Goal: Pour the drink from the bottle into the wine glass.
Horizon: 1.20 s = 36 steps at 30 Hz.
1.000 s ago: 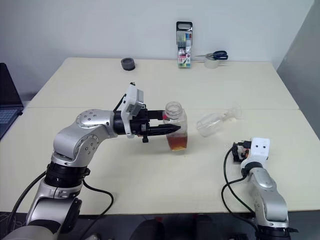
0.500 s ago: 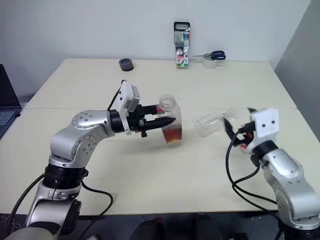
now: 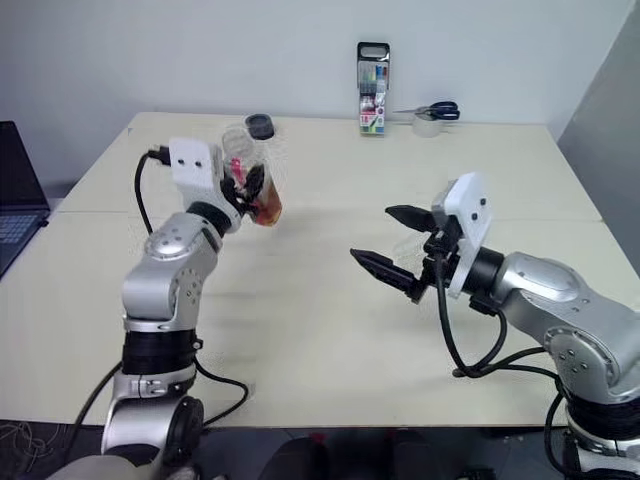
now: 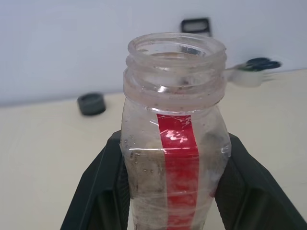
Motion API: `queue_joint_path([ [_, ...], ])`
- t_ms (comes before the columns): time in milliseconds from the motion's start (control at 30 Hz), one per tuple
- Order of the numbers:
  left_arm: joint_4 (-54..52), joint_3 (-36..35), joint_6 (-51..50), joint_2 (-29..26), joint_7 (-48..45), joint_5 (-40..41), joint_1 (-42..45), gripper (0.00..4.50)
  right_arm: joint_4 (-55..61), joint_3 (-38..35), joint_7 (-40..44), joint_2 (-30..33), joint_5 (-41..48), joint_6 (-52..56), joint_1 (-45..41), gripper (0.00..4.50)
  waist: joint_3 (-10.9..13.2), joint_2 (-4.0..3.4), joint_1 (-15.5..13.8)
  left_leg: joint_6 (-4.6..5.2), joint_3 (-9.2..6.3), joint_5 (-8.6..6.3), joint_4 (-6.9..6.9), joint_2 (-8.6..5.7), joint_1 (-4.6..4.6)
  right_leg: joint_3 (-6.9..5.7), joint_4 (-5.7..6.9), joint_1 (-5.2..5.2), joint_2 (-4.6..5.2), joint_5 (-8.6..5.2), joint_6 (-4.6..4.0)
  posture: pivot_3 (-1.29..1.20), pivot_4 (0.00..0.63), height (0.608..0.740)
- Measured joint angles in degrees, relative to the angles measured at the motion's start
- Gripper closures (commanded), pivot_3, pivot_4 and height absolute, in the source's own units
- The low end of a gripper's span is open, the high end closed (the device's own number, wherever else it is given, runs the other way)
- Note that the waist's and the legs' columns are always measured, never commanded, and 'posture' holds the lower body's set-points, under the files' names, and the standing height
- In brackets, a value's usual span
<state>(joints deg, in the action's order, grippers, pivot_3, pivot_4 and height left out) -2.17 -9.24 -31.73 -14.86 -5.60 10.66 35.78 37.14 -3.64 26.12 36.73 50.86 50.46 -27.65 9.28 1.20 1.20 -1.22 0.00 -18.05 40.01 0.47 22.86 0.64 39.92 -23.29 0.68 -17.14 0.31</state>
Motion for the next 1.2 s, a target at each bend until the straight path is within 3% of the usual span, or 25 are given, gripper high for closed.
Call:
queue_joint_path([
  [367,0.9,-2.4,5.6,-2.3,0.0,-1.1,-4.3,2.50,-1.8,0.5,1.3,-0.6,0.0,0.0,-3.4,0.03,0.0,0.03,0.0,-0.02,-0.01,0.01,-0.02,0.01,0.00,-0.05,0.01,-0.01,0.02,0.00,-0.01,0.00,0.150,0.740],
  [800,9.6,-4.8,7.8,-1.7,2.5,-0.5,-2.0,2.50,-1.2,0.6,-0.3,-1.2,0.0,1.0,-3.3,0.03,0.0,0.06,-0.1,0.00,-0.01,0.00,-0.02,0.00,-0.02,-0.08,0.02,-0.01,0.03,0.00,-0.01,0.00,0.150,0.740],
  [1067,9.8,-4.9,7.7,-1.8,2.5,-0.2,-1.7,0.13,-1.1,0.6,-1.2,-1.2,-0.1,1.2,-3.3,0.00,0.0,0.06,-0.1,-0.02,-0.01,0.01,-0.03,0.00,-0.02,-0.07,0.02,-0.01,0.03,0.00,-0.01,0.00,0.150,0.740],
  [1200,9.1,-5.2,6.0,-1.8,3.7,-0.3,-2.7,0.03,-0.8,0.6,-1.3,-1.2,-0.2,1.2,-2.9,0.00,0.0,0.06,-0.1,-0.02,0.00,0.01,-0.03,0.01,-0.02,-0.07,0.02,-0.01,0.03,0.00,-0.01,0.00,0.150,0.740],
])
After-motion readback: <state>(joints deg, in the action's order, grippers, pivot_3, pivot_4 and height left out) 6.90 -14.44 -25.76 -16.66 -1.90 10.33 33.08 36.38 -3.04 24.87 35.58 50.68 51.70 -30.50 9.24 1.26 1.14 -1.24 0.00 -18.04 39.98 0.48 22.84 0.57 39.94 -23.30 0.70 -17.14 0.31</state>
